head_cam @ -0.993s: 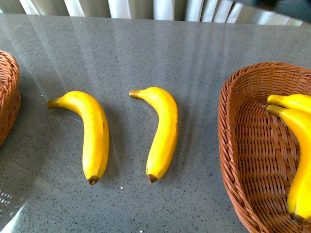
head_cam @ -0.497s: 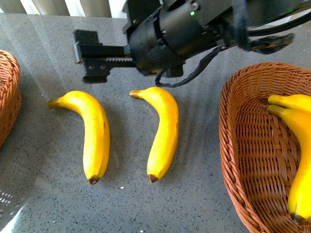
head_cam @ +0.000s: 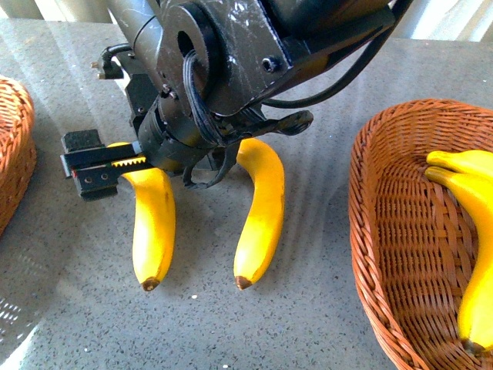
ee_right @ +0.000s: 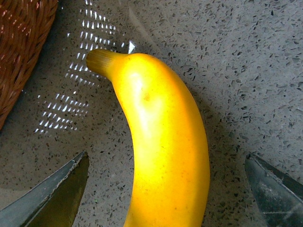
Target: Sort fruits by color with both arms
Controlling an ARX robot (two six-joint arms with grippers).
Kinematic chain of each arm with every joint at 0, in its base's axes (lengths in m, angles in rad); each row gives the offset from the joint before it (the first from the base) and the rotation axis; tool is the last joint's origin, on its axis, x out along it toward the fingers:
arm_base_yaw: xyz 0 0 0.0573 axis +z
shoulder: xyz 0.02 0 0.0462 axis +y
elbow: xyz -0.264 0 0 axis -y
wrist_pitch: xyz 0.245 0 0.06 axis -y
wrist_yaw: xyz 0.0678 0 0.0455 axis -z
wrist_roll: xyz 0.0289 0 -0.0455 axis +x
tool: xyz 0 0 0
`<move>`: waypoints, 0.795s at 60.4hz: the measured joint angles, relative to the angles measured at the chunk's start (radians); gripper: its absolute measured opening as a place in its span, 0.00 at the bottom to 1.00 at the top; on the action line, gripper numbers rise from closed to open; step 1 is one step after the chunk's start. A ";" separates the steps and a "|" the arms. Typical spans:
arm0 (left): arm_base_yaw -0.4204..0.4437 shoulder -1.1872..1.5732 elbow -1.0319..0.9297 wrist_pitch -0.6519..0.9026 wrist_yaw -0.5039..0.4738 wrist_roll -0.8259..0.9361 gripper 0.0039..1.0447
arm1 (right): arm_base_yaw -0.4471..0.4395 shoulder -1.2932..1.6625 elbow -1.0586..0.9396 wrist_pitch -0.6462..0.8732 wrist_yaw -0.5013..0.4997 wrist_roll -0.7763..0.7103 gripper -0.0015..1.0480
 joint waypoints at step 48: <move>0.000 0.000 0.000 0.000 0.000 0.000 0.91 | -0.002 0.021 0.017 -0.031 -0.003 0.058 0.34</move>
